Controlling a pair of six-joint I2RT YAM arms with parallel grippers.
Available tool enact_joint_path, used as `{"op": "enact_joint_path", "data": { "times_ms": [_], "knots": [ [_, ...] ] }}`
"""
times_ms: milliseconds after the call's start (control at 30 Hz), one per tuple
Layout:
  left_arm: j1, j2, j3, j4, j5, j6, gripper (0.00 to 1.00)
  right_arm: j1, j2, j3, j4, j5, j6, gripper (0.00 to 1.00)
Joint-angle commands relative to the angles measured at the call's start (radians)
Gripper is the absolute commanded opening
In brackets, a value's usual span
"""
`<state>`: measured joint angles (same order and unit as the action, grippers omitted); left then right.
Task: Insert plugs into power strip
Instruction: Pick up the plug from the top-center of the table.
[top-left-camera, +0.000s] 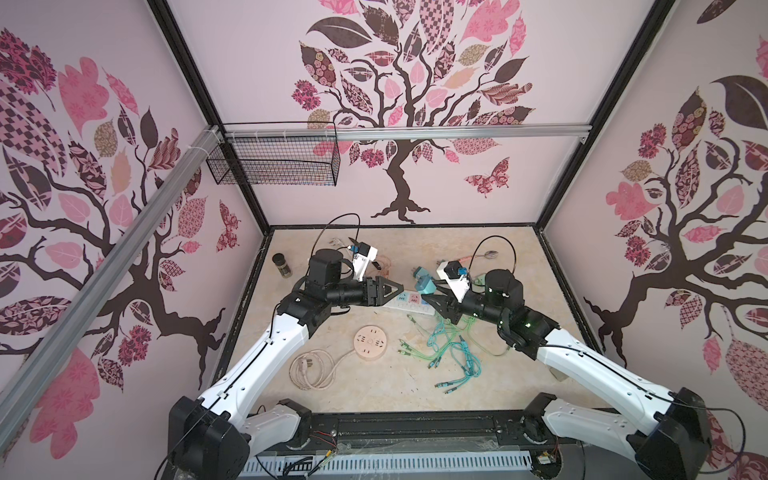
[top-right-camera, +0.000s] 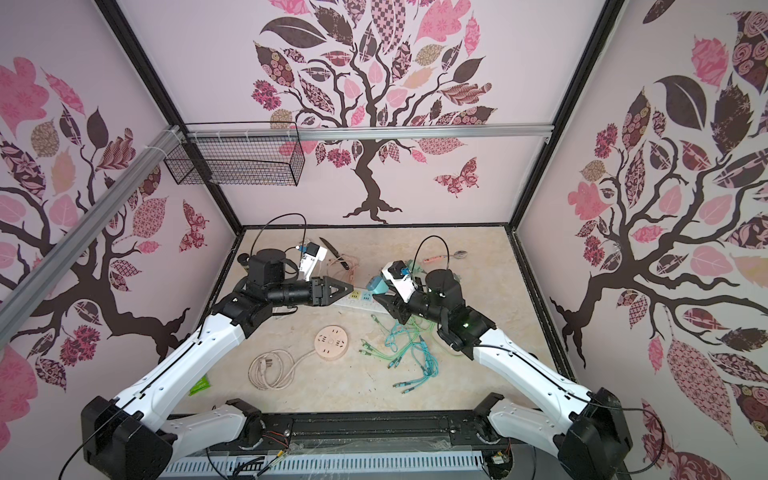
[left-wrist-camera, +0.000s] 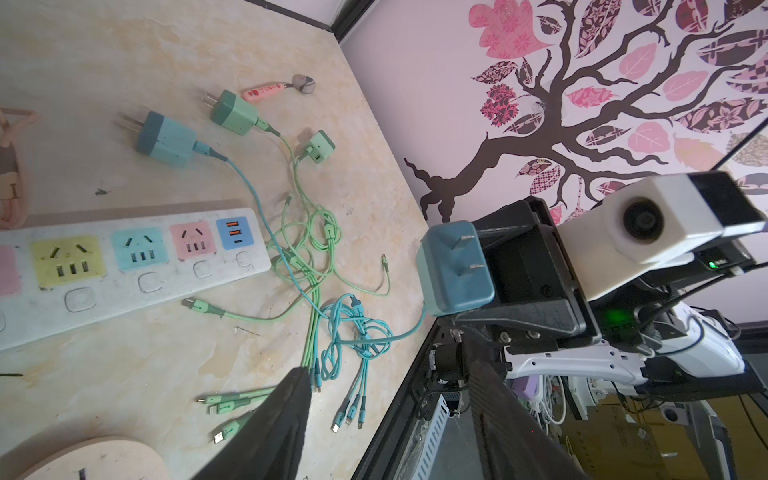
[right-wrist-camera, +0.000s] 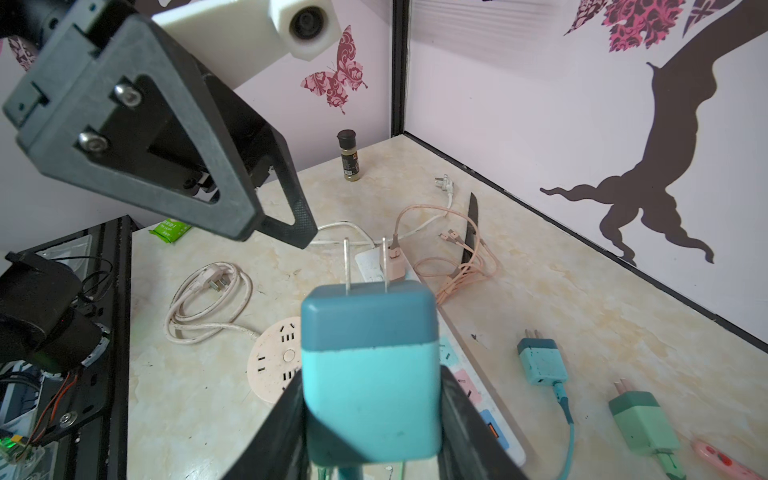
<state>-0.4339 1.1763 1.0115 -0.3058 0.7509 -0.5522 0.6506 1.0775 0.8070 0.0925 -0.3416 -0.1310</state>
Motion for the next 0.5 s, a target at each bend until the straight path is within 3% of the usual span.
{"op": "enact_joint_path", "data": {
  "times_ms": [0, 467],
  "knots": [
    [-0.008, -0.003, 0.021, 0.05, 0.041, -0.007, 0.64, 0.028, -0.001, 0.045, 0.006, 0.029, 0.0, 0.2],
    [-0.023, -0.002, 0.024, 0.065, 0.095, -0.017, 0.61, 0.138, 0.067, 0.12, -0.002, 0.11, -0.033, 0.2]
  ]
}}
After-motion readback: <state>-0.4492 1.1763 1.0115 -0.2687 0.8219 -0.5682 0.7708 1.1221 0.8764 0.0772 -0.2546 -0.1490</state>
